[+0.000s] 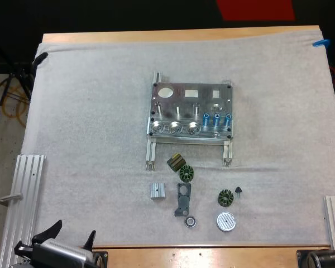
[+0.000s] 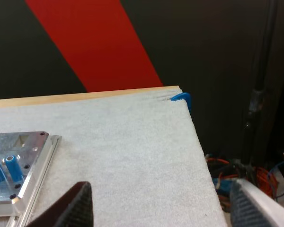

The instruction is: Load cells from left to right

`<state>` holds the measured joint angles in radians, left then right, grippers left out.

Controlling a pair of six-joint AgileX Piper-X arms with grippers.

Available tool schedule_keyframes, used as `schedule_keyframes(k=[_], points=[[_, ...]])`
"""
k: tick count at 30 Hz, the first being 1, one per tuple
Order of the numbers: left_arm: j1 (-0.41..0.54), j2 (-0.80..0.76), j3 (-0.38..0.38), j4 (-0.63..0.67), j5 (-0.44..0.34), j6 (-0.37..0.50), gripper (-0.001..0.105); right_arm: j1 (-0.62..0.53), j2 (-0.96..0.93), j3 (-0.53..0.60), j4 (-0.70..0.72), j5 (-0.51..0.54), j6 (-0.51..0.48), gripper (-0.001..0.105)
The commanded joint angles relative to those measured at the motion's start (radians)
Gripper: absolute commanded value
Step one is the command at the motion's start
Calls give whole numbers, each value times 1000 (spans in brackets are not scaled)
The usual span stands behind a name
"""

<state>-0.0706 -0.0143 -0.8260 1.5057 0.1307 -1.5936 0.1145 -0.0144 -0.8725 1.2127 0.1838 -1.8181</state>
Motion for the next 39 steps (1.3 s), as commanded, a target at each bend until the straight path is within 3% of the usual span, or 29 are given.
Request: schedule_keyframes(k=[1, 7, 11, 14, 23, 39], points=[[1, -140, 19, 9, -38, -50, 68, 1, -41, -5, 2, 14, -2, 61], [1, -138, 109, -201, -43, -50, 68, 1, -39, 39, -34, 9, -2, 61], [1, -138, 186, -434, -43, -50, 68, 1, -39, 96, -135, -57, -16, 61], [1, -138, 236, -522, -43, -50, 68, 1, -39, 143, -213, -98, -21, 61], [1, -137, 346, -556, -43, -50, 68, 1, -38, 288, -267, -117, -18, 61], [1, -137, 350, -563, -25, -63, 68, 1, -38, 340, -171, -121, -18, 61]])
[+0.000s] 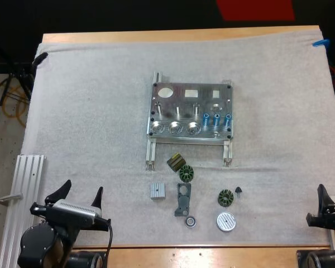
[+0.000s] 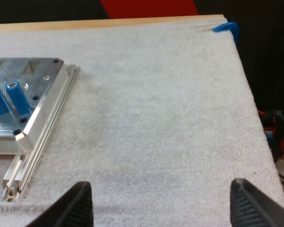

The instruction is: Load cells from left to right

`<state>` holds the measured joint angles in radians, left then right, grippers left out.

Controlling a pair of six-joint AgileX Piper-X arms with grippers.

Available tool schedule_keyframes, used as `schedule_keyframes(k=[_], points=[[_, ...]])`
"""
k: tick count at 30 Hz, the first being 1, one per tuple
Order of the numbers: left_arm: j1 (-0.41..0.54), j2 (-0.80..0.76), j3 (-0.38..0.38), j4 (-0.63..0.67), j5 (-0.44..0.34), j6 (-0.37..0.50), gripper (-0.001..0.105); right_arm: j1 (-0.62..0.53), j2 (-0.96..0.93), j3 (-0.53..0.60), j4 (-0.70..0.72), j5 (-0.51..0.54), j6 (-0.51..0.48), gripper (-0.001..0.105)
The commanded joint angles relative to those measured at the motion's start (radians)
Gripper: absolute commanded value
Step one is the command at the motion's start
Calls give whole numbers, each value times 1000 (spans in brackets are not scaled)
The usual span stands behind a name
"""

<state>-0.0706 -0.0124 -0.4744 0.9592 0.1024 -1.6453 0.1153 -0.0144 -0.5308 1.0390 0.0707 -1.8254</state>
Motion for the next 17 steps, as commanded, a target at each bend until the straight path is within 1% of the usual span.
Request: schedule_keyframes(k=[1, 17], points=[[1, -138, -2, -17, 3, -11, 68, 1, -38, 0, -1, -8, -11, 61], [1, -138, -2, -17, 3, -11, 68, 1, -38, 4, -9, -8, -10, 61]])
